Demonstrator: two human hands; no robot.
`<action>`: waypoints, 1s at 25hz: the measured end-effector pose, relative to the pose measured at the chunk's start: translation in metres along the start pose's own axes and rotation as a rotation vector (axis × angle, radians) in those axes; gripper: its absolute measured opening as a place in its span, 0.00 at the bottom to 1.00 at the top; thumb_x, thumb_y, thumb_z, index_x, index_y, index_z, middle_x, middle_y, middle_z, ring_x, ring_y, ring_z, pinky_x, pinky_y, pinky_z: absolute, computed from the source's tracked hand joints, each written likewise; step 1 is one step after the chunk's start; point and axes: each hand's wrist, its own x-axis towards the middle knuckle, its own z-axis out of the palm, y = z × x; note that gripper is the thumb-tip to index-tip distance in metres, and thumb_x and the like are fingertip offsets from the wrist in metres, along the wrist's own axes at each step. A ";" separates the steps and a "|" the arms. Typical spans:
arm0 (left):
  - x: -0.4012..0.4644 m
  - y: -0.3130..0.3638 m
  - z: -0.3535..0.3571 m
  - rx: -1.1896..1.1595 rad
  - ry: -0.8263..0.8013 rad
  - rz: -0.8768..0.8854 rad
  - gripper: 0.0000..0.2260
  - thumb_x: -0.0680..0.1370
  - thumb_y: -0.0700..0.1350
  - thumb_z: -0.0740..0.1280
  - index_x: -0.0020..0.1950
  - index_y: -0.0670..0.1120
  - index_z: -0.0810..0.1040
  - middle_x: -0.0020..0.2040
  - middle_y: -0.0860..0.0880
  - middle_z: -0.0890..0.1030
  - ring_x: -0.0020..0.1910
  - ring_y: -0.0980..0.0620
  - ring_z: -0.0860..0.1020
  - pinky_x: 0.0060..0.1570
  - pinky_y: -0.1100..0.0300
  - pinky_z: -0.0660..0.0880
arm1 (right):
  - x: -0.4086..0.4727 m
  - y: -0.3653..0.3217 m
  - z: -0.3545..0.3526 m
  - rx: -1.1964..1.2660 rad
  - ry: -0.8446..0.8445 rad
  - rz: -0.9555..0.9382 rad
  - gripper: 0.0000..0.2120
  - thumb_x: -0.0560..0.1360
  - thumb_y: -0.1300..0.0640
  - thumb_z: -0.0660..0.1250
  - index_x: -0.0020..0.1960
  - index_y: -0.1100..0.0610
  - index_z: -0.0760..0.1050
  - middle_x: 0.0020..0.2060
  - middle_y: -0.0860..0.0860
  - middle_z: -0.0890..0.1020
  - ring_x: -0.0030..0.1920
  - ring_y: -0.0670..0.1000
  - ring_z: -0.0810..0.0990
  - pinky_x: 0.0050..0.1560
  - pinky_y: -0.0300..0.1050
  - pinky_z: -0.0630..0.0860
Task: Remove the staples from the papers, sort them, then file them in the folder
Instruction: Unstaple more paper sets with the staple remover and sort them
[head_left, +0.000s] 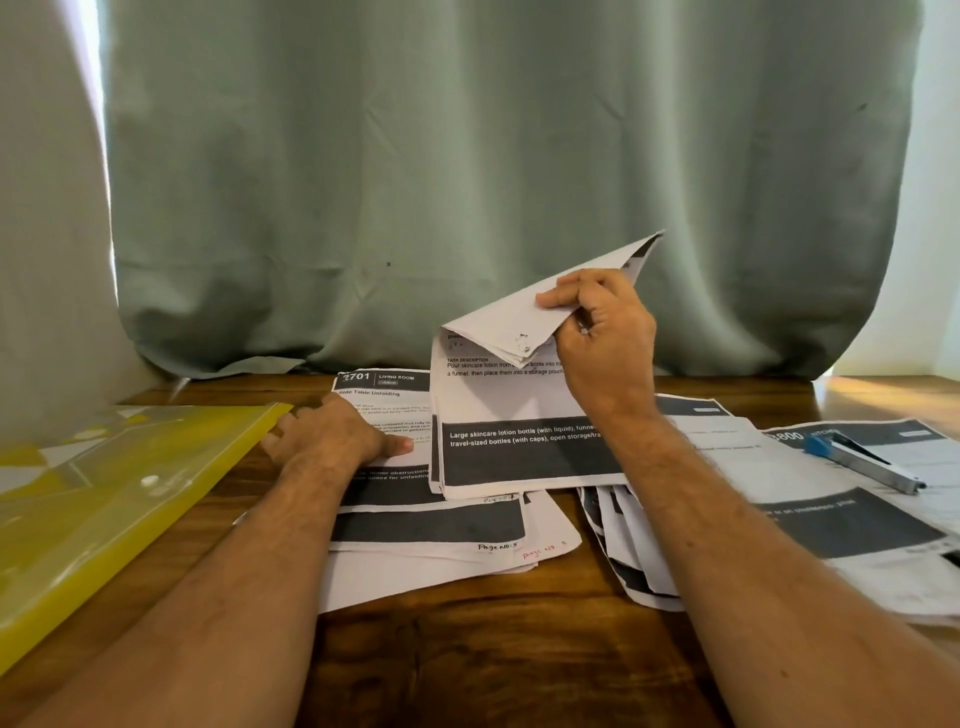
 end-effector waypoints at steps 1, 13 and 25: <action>-0.001 0.000 0.000 0.023 -0.009 0.011 0.48 0.60 0.75 0.73 0.73 0.51 0.67 0.72 0.43 0.72 0.71 0.39 0.66 0.66 0.44 0.62 | -0.001 -0.001 0.001 -0.018 -0.045 0.003 0.07 0.77 0.67 0.66 0.50 0.60 0.83 0.53 0.53 0.80 0.51 0.46 0.78 0.47 0.23 0.73; 0.007 -0.009 -0.007 -0.352 0.185 0.062 0.14 0.79 0.39 0.66 0.64 0.46 0.79 0.64 0.42 0.79 0.62 0.41 0.77 0.61 0.48 0.76 | -0.010 0.006 0.014 -0.196 -0.374 0.189 0.11 0.79 0.66 0.65 0.50 0.53 0.82 0.50 0.46 0.75 0.50 0.45 0.75 0.52 0.30 0.73; 0.023 -0.026 -0.009 -0.411 0.006 -0.053 0.22 0.66 0.49 0.82 0.57 0.45 0.82 0.55 0.48 0.83 0.54 0.47 0.80 0.39 0.56 0.72 | -0.014 0.020 0.024 -0.225 -0.435 0.192 0.11 0.77 0.64 0.68 0.49 0.50 0.84 0.50 0.49 0.82 0.45 0.45 0.79 0.49 0.32 0.71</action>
